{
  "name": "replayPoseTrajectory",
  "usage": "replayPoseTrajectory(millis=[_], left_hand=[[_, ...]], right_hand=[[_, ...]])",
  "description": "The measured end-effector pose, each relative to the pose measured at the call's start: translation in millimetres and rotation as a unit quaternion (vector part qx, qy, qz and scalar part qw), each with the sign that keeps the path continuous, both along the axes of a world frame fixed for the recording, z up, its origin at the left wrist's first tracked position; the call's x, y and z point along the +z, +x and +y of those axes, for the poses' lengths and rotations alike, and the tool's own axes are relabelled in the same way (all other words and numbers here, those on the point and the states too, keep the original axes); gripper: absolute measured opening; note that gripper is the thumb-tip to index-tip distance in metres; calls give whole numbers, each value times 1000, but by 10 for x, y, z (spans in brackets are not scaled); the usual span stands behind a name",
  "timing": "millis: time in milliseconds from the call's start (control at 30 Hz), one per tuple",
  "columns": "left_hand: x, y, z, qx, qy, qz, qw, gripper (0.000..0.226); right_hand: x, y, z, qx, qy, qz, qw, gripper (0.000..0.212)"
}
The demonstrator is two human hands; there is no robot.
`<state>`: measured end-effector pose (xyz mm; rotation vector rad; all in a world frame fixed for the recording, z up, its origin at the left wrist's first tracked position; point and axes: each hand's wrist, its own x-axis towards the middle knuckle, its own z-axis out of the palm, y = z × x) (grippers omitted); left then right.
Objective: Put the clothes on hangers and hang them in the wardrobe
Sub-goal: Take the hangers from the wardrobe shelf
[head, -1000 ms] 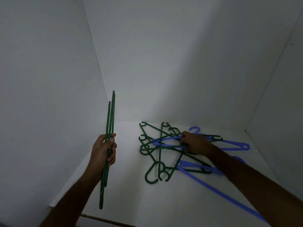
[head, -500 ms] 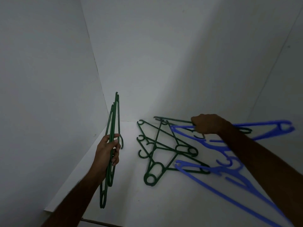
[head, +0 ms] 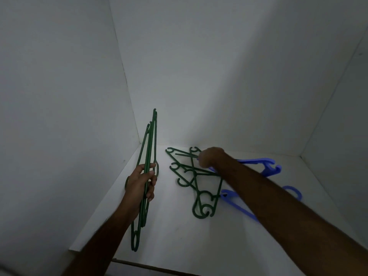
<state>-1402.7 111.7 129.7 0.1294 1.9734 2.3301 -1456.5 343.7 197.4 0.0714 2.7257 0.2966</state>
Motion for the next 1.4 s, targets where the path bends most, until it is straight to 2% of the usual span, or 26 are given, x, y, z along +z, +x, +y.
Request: replayPoseTrajectory(millis=[100,167,200,267,333,400,467,600,700,800,1033,1133,1200,1233,1300,1400], left_hand=[[-22,18,-75,-4,5,-1,1000,25],[-29,2,-102,-8,14,-6,1000,27],[-32,-11,-105,-11,22,-9,1000,27],[-36,-41,-89,-23,44,-13,999,26],[-38,-69,-68,-39,66,-16,997,24],[-41,-86,-58,-45,83,-28,995,23],[-35,-87,-61,-45,91,-40,994,21],[-47,-71,-125,-43,96,-58,993,19],[-62,-56,-165,-40,86,-63,993,19],[-55,-43,-185,-37,79,-70,994,19],[200,-20,-34,-48,114,-59,991,22],[252,-77,89,-70,170,-68,980,20],[296,-94,200,-73,194,-73,975,38],[311,-92,250,-76,205,-74,973,48],[309,-75,319,-75,228,-69,968,52],[256,-57,314,-30,195,-30,980,42]], right_hand=[[133,22,148,-5,94,28,995,33],[218,24,189,7,165,79,983,27],[231,13,181,8,172,108,979,26],[172,15,117,-16,108,151,982,29],[-53,31,18,-78,-46,163,983,33],[-348,73,-85,-148,-196,157,957,40],[-632,99,-148,-182,-268,155,933,44],[-978,152,-235,-182,-259,105,943,57],[-1064,176,-204,-159,-203,114,959,44],[-1017,198,-173,-137,-158,117,971,44],[-219,215,68,-98,-125,260,953,26],[83,380,-137,-62,-176,341,921,24],[160,563,-474,-17,-278,360,891,35],[138,650,-665,6,-341,341,876,44],[14,769,-981,44,-427,292,855,50],[-130,832,-1096,54,-488,241,838,36]])
